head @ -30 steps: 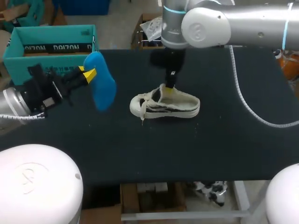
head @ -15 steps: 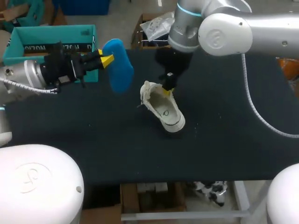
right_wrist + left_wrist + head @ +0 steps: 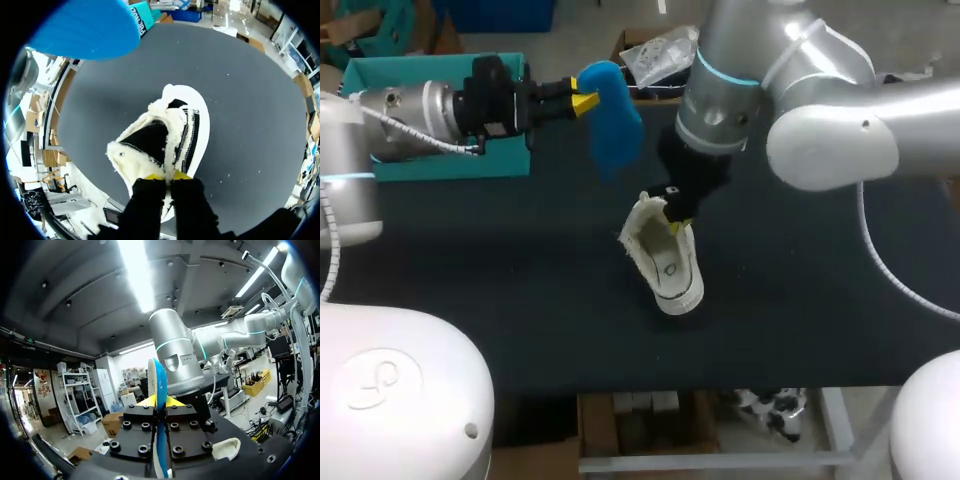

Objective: Open the shoe tongue, take the insole out of the shoe, put the insole back into the shoe, and pack the shoe into the shoebox

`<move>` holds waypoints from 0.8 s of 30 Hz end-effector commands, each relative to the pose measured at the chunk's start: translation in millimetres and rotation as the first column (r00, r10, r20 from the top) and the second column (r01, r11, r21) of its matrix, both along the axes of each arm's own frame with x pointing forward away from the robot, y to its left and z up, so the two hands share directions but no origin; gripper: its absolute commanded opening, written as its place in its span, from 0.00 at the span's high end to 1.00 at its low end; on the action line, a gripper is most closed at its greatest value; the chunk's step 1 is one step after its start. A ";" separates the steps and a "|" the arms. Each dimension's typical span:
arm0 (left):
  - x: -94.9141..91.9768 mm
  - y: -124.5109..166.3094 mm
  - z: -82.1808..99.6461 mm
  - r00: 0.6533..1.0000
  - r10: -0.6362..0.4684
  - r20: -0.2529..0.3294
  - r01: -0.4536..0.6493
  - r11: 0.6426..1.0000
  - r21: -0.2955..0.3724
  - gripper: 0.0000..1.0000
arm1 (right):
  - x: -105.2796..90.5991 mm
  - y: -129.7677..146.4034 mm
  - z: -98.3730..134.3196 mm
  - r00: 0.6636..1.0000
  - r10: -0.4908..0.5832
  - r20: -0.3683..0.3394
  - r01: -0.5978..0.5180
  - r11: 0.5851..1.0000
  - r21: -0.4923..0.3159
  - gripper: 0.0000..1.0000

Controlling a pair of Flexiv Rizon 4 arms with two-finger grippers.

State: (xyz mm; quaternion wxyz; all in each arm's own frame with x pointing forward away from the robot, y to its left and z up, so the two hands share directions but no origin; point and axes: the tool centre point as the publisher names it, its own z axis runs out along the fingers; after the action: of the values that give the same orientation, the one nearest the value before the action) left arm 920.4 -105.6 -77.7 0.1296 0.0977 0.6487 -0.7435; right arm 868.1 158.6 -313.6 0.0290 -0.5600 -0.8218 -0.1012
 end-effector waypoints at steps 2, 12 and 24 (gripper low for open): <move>15.1 -5.6 -1.1 0.981 -0.194 0.024 0.193 0.980 0.037 1.00 | -4.8 -0.2 -3.8 0.963 -0.085 0.256 0.065 0.994 0.082 1.00; 22.9 -1.0 -1.7 0.983 -0.181 0.024 0.179 0.982 0.058 1.00 | 10.1 -5.2 -26.8 0.933 -0.149 0.327 0.124 0.988 0.097 1.00; 26.8 0.0 -7.4 0.983 -0.186 0.007 0.185 0.981 0.059 1.00 | 6.7 -22.7 -32.4 0.917 -0.195 0.347 0.171 0.980 0.098 1.00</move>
State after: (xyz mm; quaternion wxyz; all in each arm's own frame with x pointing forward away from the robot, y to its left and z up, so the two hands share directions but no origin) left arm 946.3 -105.7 -83.0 0.0624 0.1652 0.6596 -0.7305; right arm 879.2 141.1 -347.5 -0.0753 -0.6107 -0.7673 -0.1806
